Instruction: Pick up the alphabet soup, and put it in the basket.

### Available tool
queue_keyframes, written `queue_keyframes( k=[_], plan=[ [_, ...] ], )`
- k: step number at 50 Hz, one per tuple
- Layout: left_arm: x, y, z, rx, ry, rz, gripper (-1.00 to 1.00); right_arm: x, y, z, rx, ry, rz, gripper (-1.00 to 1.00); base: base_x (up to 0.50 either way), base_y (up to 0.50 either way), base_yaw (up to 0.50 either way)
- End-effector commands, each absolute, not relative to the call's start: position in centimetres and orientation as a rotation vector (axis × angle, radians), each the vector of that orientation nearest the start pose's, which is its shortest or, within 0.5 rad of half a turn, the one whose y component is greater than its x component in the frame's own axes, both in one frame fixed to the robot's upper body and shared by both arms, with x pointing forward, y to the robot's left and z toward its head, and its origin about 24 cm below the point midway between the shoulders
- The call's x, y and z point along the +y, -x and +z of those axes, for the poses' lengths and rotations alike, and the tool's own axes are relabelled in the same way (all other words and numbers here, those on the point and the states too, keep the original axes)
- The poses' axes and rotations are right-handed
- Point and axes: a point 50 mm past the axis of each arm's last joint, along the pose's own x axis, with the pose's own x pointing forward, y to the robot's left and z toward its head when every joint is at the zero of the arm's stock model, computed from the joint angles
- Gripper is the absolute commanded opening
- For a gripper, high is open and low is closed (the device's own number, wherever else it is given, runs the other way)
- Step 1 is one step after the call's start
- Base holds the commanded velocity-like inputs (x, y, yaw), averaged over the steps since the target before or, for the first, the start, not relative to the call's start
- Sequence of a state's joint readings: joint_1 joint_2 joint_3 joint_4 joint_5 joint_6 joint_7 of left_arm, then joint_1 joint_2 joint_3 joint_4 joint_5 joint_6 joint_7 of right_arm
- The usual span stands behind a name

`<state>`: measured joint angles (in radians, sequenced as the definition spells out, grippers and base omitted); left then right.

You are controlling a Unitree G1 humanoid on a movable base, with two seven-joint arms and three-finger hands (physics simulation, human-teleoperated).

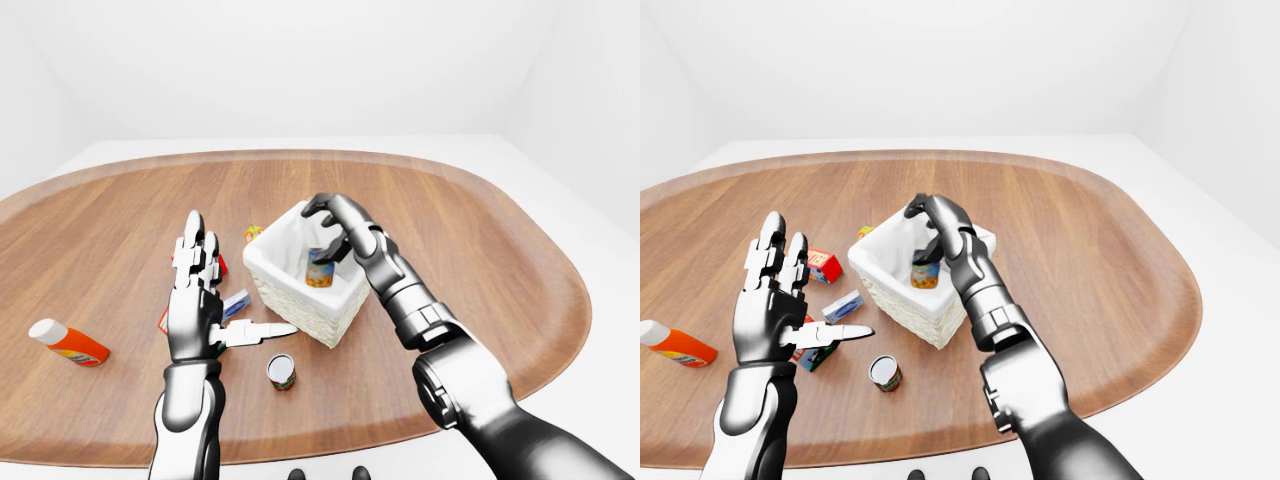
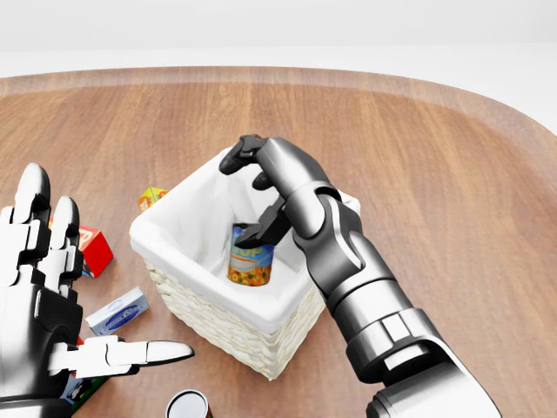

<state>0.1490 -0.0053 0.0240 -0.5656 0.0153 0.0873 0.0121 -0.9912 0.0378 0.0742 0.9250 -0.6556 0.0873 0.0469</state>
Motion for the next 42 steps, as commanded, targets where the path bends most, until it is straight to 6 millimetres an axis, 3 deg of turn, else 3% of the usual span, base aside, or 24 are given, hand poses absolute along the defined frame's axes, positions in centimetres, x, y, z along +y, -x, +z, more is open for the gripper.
queue_keyframes(
  k=[1, 22, 42],
  plan=[
    [16.3, -21.1, 12.9, -0.331, -0.025, 0.08, 1.0, -4.7, -39.8, 13.7, -0.049, 0.809, 0.288, 1.0, 0.0, 0.0, 0.0],
    [16.4, -21.2, 12.7, -0.323, -0.026, 0.079, 1.0, -4.6, -39.7, 13.5, -0.048, 0.813, 0.298, 1.0, 0.0, 0.0, 0.0],
    [16.3, -21.1, 12.9, -0.33, -0.026, 0.079, 1.0, -4.5, -39.6, 19.2, -0.257, 0.762, 0.238, 1.0, 0.0, 0.0, 0.0]
  ],
)
